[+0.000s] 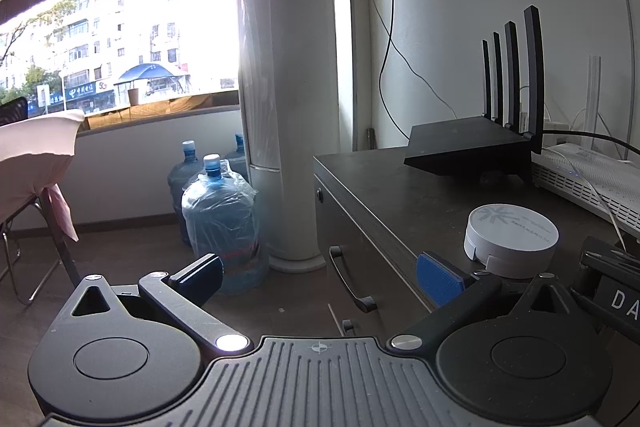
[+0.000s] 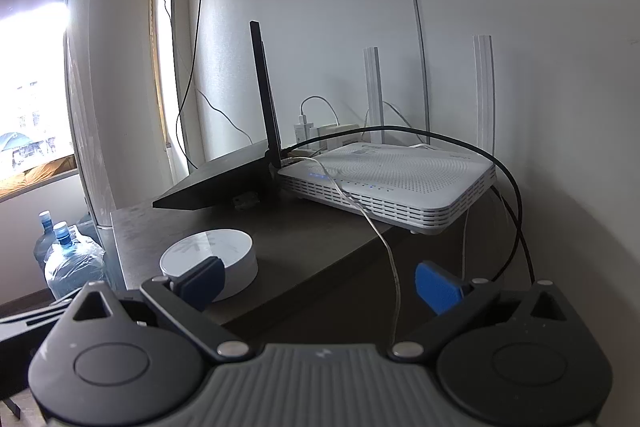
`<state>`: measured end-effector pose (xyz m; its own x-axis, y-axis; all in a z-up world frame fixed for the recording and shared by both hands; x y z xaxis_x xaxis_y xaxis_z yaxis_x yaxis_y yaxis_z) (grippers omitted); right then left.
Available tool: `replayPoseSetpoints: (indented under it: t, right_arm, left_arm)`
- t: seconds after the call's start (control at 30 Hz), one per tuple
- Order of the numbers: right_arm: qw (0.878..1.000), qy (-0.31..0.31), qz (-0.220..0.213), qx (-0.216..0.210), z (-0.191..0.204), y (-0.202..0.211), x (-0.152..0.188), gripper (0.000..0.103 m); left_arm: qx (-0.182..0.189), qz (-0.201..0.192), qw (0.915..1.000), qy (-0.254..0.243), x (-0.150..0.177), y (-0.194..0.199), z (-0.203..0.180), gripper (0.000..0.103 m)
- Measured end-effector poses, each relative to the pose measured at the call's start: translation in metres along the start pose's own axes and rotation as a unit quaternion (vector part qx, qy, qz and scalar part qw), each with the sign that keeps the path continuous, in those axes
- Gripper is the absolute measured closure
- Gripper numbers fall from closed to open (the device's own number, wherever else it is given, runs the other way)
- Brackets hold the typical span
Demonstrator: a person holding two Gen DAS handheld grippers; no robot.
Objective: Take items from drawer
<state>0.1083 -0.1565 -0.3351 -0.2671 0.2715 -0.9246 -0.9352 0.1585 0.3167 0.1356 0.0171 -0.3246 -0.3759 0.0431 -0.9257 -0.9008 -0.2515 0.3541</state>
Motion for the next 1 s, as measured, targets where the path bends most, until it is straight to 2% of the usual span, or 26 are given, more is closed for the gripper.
replayPoseSetpoints:
  t: [0.7,1.0]
  right_arm:
    - [1.0,-0.002,-0.006,-0.001,-0.0002,0.0035,-0.0013,0.0]
    - [1.0,-0.005,-0.001,0.003,-0.0027,0.0016,0.0017,0.0]
  left_arm:
    - [-0.01,-0.011,0.9999,0.009,-0.0012,0.0032,0.0054,0.0]
    - [-0.002,-0.015,0.9999,0.006,0.0003,0.0071,0.0049,0.0]
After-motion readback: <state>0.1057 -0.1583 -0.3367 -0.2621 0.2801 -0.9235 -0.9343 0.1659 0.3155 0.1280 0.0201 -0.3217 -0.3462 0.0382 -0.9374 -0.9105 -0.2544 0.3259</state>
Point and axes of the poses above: each gripper's, at about its wrist camera, not at the fingertips, and y roughly against the way its jaws point, z to its left, x to its underside, the point moved 6 cm from there along -y, roughly the way its jaws point, and after that the axes turned 6 degrees about -y, right-handed, at the moved point
